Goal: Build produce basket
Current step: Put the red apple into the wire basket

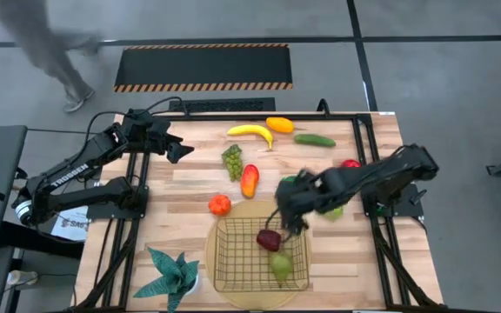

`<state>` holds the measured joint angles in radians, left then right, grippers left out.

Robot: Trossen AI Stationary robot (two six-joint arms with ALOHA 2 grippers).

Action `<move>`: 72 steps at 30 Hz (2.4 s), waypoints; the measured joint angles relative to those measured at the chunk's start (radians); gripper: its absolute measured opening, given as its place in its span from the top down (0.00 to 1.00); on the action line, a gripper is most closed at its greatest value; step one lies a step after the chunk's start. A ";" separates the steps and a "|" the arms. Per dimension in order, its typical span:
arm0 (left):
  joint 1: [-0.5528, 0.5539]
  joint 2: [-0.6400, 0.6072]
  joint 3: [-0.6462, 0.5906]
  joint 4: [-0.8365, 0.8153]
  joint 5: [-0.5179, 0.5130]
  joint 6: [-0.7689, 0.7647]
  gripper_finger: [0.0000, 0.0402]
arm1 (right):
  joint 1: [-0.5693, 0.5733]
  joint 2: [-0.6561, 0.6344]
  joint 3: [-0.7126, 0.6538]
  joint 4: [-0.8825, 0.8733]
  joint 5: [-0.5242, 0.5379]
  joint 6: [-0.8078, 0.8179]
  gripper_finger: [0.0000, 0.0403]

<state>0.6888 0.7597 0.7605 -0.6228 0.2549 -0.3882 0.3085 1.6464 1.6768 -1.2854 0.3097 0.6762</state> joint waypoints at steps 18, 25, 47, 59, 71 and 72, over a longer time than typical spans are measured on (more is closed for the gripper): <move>0.001 0.000 0.000 0.000 -0.035 -0.016 0.07 | -0.368 -0.320 -0.553 -0.222 0.066 0.680 0.09; 0.001 0.011 0.000 0.005 -0.050 -0.018 0.07 | -0.486 -0.361 -0.759 -0.202 0.055 0.825 0.09; 0.001 0.014 0.000 0.008 -0.060 -0.004 0.07 | -0.749 -0.350 -0.985 0.144 0.049 0.808 0.09; 0.001 0.014 0.000 0.008 -0.060 0.003 0.07 | -0.752 -0.350 -1.009 0.176 0.075 0.808 0.11; 0.001 0.014 0.000 0.007 -0.060 0.003 0.07 | -0.718 -0.350 -1.010 0.180 0.067 0.807 0.30; 0.001 0.014 0.000 0.007 -0.060 0.003 0.07 | -0.710 -0.350 -1.011 0.180 0.066 0.807 0.30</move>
<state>0.6899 0.7742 0.7605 -0.6156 0.1947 -0.3847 -0.4013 1.2964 0.6662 -1.1058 0.3758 1.4829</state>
